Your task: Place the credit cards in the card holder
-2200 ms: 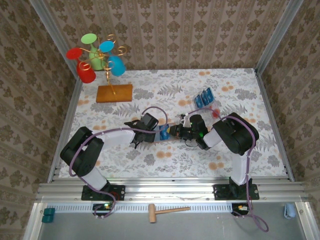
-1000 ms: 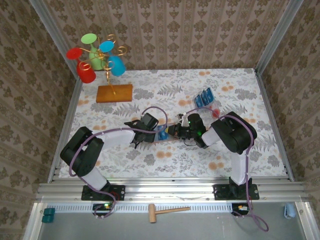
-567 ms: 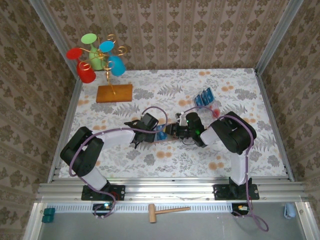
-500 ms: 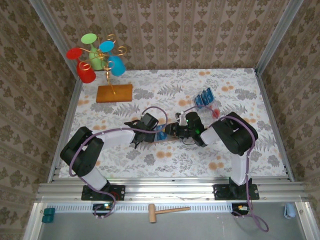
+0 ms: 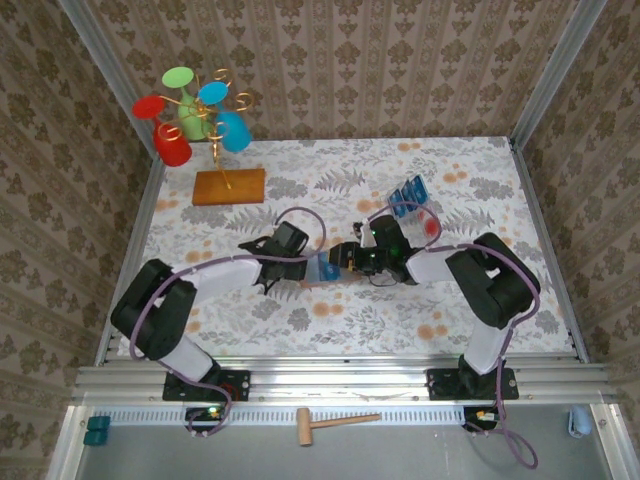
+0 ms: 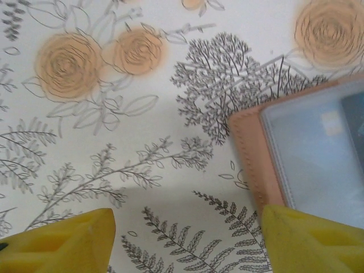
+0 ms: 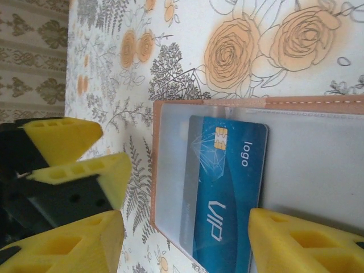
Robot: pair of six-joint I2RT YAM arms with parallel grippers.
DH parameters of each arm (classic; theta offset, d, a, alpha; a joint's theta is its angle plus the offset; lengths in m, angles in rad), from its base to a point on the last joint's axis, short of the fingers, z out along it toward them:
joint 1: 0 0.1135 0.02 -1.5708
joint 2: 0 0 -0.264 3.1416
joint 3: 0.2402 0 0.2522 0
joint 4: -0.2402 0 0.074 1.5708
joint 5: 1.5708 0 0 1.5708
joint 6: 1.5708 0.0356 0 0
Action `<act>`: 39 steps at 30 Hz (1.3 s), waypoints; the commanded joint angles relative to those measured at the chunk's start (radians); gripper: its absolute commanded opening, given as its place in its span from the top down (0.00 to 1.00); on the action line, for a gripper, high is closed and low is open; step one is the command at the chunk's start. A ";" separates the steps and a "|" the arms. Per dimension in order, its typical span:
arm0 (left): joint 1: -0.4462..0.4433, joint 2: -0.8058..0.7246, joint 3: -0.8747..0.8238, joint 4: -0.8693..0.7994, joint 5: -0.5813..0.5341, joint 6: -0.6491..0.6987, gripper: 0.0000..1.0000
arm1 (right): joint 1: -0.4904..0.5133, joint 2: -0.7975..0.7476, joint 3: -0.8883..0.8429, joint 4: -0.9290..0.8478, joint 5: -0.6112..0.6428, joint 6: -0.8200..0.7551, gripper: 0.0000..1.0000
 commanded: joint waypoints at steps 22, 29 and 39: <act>0.033 -0.051 -0.057 0.034 0.063 -0.020 0.30 | 0.044 -0.025 0.329 -0.741 0.344 -0.301 0.95; -0.004 -0.015 -0.030 0.012 0.025 -0.024 0.30 | 0.062 0.040 0.377 -0.782 0.391 -0.335 0.99; -0.010 0.002 -0.041 0.002 -0.001 -0.026 0.31 | 0.064 0.068 0.413 -0.816 0.442 -0.362 1.00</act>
